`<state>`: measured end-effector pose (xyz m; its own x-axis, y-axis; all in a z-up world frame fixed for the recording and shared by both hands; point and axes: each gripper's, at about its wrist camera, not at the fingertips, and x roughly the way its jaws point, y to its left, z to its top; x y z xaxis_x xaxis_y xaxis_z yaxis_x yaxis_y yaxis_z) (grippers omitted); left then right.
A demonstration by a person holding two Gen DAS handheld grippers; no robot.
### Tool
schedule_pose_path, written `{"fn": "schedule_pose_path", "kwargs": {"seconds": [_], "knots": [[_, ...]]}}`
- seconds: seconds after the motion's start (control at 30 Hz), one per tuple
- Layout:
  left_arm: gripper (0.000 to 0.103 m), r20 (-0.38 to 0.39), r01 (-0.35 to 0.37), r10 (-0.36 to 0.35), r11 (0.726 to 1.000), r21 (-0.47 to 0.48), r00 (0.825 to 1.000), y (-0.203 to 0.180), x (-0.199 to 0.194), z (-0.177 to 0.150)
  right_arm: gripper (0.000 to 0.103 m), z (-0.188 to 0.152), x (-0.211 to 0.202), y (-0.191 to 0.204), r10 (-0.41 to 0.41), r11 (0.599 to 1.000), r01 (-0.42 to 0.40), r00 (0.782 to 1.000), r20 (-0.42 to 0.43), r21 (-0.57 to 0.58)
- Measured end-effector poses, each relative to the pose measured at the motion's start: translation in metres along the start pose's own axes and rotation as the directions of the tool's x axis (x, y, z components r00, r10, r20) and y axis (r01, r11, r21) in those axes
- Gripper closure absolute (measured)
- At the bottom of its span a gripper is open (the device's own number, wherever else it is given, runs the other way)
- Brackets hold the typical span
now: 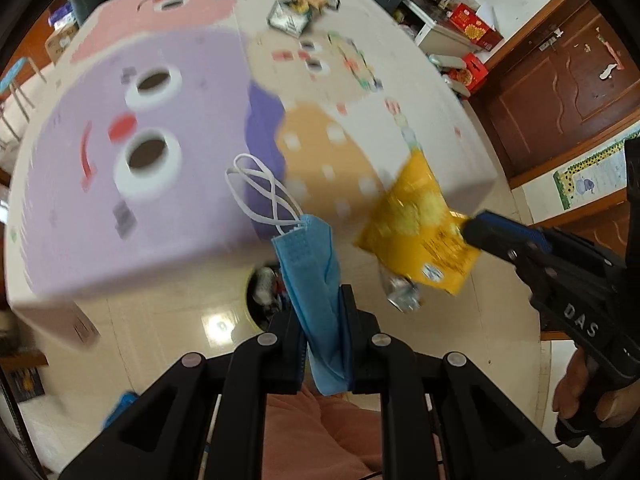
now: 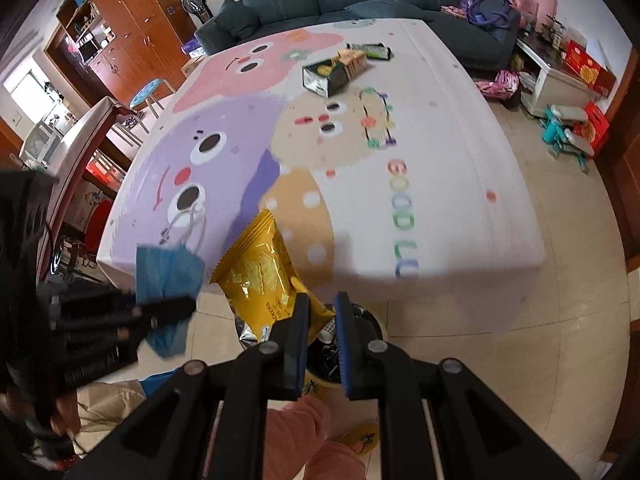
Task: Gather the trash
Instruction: 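Carry the mask and yellow bag down over the trash bin, then open both tools to drop the mask and bag into the bin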
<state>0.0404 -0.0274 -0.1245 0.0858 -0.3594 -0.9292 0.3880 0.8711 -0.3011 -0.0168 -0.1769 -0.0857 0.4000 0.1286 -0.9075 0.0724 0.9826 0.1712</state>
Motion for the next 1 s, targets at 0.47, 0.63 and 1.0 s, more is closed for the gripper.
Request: {"fn": "schedule_pose_path", "kwargs": {"seconds": [0.47,0.63,1.0], "knots": [[0.091,-0.06,-0.091,0.087,0.994,-0.067,0.994,0.019,0.212,-0.084,0.09,-0.126,0.185,-0.082,-0.067,0.964,0.099,0.988,-0.136,0.246],[0.087,-0.061,-0.118,0.115,0.992,-0.049,0.992,0.043,0.285,-0.087,0.09,-0.15,0.27,-0.099,-0.043,0.935,0.103,0.983,-0.179,0.34],[0.045,-0.042,-0.17,0.168,0.984,-0.05,0.985,0.066,0.34,-0.074,0.074,-0.159,0.346,-0.11,0.045,0.912,0.047,0.976,-0.213,0.406]]}}
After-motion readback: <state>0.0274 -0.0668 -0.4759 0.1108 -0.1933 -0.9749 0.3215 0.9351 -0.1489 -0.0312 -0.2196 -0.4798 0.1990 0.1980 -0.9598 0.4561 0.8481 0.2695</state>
